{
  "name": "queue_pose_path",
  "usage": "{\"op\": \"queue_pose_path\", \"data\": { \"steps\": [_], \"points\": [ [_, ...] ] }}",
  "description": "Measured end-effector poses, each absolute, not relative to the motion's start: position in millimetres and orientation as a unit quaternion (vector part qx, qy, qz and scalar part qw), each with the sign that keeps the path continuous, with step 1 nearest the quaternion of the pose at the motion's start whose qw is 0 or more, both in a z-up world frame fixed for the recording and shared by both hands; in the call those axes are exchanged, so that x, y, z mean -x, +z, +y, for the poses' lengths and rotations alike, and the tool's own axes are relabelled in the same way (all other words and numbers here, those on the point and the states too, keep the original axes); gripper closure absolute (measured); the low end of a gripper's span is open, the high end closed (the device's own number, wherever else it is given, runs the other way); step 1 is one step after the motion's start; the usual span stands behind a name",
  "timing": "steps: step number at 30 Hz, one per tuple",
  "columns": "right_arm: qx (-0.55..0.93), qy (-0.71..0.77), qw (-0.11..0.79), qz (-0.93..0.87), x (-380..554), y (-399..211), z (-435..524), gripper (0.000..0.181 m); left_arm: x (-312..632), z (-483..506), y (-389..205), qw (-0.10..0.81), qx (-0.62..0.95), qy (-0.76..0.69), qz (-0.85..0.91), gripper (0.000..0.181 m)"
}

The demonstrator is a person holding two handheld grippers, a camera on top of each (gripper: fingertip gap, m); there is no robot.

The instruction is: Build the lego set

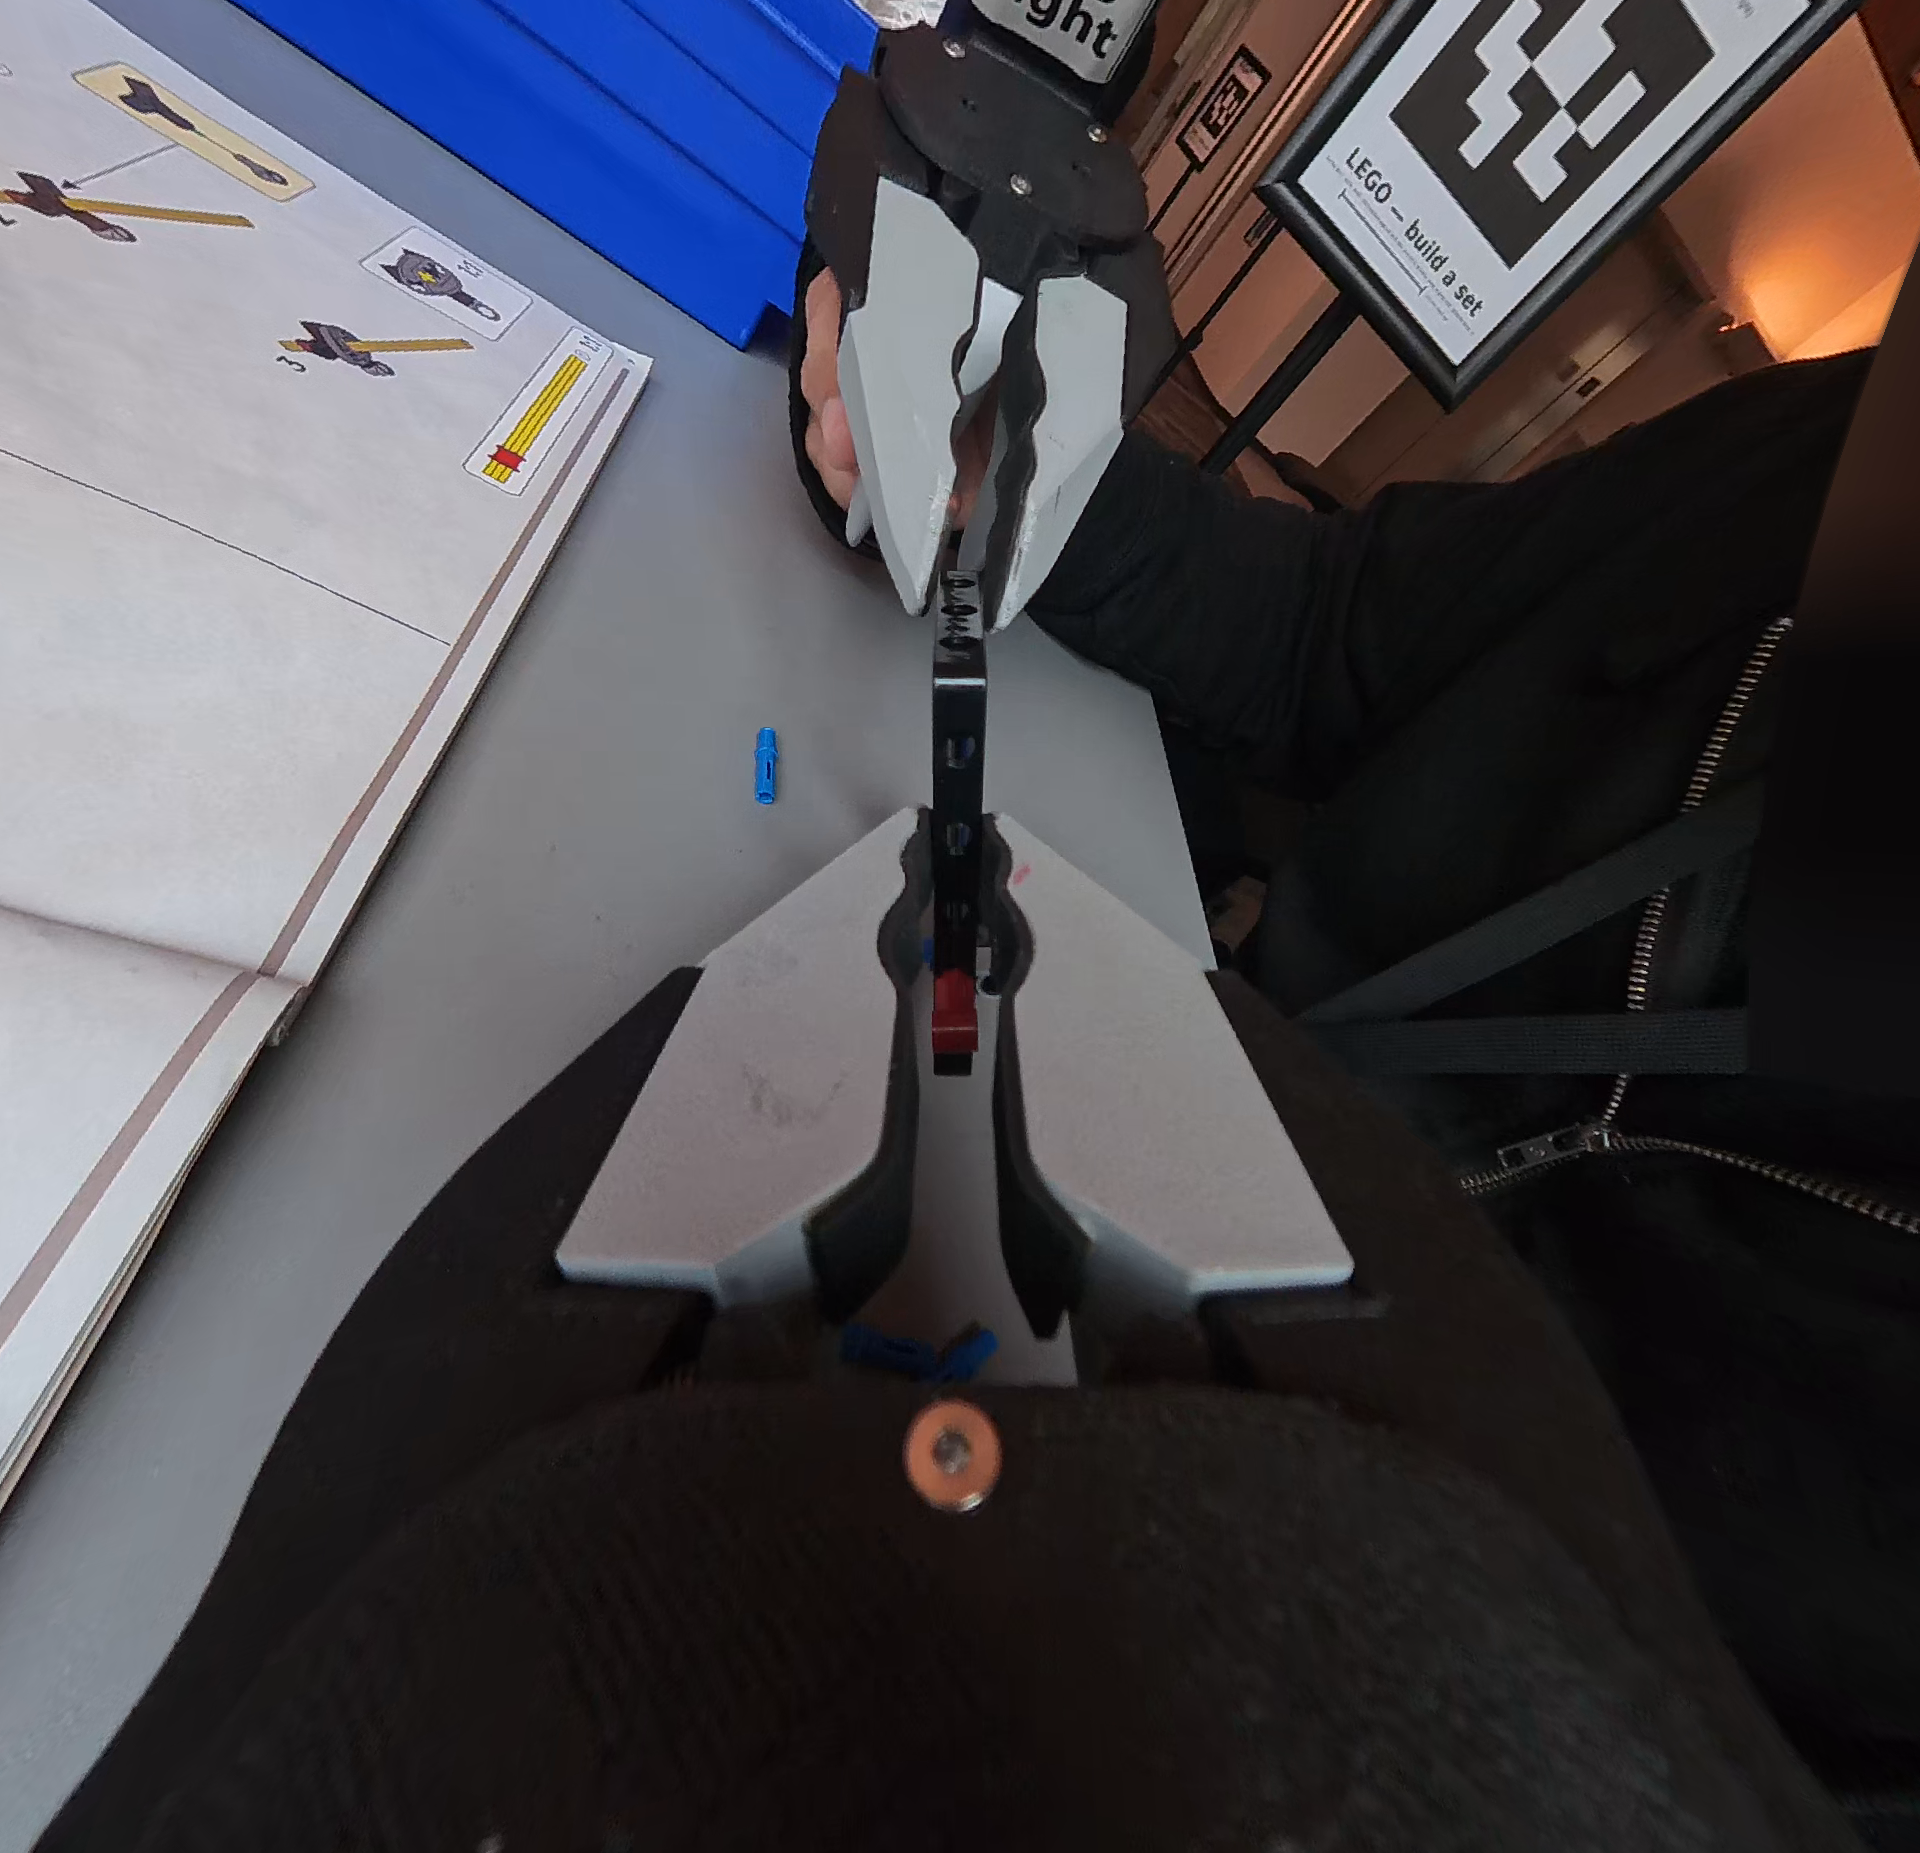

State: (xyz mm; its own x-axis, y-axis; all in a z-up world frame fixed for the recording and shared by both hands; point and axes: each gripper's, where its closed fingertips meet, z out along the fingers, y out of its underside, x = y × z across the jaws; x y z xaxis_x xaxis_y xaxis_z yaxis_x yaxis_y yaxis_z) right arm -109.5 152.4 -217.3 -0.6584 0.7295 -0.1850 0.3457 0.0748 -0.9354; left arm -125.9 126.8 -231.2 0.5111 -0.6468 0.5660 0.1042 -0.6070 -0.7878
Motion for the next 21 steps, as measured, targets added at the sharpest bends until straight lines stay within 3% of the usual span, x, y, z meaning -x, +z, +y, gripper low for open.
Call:
{"op": "queue_pose_path", "data": {
  "steps": [21],
  "points": [
    [0.376, 0.564, 0.164, -0.717, 109.3, -220.1, 150.4, 0.173, 125.6, 126.7, -231.8, 0.407, 0.77, -0.457, 0.179, 0.176]
  ]
}}
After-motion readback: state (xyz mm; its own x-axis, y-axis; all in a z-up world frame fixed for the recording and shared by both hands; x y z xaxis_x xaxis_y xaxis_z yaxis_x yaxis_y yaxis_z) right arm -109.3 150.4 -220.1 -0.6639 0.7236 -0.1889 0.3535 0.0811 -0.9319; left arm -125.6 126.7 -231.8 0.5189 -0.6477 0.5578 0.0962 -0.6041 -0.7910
